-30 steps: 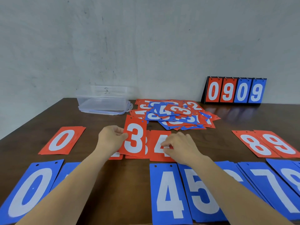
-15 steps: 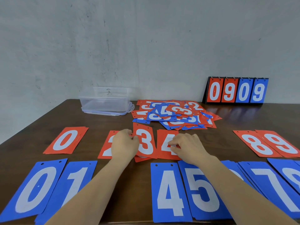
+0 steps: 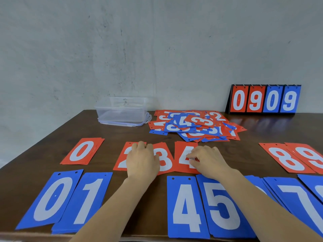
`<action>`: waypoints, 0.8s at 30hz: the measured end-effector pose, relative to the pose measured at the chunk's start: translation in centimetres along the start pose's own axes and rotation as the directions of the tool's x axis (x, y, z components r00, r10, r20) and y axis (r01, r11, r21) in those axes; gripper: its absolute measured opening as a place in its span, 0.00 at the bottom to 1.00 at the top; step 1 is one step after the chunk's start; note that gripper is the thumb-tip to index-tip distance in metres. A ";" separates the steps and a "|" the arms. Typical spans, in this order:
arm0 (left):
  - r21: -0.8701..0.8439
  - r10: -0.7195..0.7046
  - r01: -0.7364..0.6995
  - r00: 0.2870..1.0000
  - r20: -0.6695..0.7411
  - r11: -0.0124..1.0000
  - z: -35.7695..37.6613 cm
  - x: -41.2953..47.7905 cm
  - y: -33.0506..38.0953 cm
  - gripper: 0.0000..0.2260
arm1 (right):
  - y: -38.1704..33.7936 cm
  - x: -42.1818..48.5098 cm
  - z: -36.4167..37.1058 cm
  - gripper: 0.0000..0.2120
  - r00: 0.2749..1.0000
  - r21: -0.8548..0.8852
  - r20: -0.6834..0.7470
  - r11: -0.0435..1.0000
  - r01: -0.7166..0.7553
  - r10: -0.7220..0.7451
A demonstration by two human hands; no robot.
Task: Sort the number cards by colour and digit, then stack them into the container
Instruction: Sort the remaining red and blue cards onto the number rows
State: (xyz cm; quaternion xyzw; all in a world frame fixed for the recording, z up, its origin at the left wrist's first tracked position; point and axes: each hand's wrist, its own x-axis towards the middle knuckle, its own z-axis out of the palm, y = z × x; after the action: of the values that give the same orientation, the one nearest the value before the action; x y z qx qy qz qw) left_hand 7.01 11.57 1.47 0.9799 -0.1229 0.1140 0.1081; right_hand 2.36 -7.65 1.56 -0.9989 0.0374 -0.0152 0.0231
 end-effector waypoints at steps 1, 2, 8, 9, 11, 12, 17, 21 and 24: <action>-0.027 0.053 -0.052 0.998 0.039 0.998 0.1 -0.1 0.0 0.20 | 0.0 0.0 0.0 0.17 1.000 0.001 0.000 1.000 0.003 -0.003; -0.034 0.106 -0.104 0.990 0.095 0.994 0.3 -0.2 0.0 0.21 | 0.1 -0.1 0.0 0.17 1.000 0.003 0.001 1.000 0.008 -0.008; 0.035 0.221 -0.238 0.939 0.265 0.971 0.2 1.0 -1.0 0.20 | 0.4 -0.2 -0.2 0.18 0.999 0.017 0.027 0.999 0.039 -0.040; 0.031 0.232 -0.249 0.934 0.271 0.968 0.1 1.1 -1.2 0.20 | 0.4 -0.2 -0.2 0.18 0.999 0.018 0.029 0.999 0.044 -0.045; 0.016 0.245 -0.259 0.931 0.271 0.966 0.0 1.2 -1.4 0.20 | 0.3 -0.1 -0.1 0.18 0.998 0.020 0.029 0.999 0.050 -0.051; 0.008 0.249 -0.260 0.931 0.267 0.966 0.1 1.3 -1.4 0.19 | 0.3 0.0 -0.1 0.18 0.998 0.021 0.027 0.998 0.051 -0.052; 0.016 0.259 -0.271 0.933 0.249 0.962 0.4 1.5 -1.5 0.20 | 0.2 0.2 -0.2 0.18 0.998 0.012 0.027 0.999 0.048 -0.049; 0.035 0.281 -0.294 0.938 0.203 0.955 0.5 2.1 -1.5 0.19 | 0.0 0.2 -0.2 0.18 0.999 0.021 -0.009 0.999 0.035 -0.035; 0.018 0.314 -0.319 0.941 0.124 0.948 0.0 2.8 -0.4 0.21 | 0.2 0.1 -0.5 0.19 0.998 0.037 -0.062 0.999 -0.024 0.027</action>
State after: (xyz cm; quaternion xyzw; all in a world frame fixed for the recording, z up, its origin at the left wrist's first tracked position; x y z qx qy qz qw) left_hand 9.75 11.30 2.06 0.9544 -0.2827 0.0731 0.0624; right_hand 2.39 -7.92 2.10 -0.9968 0.0506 -0.0467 0.0401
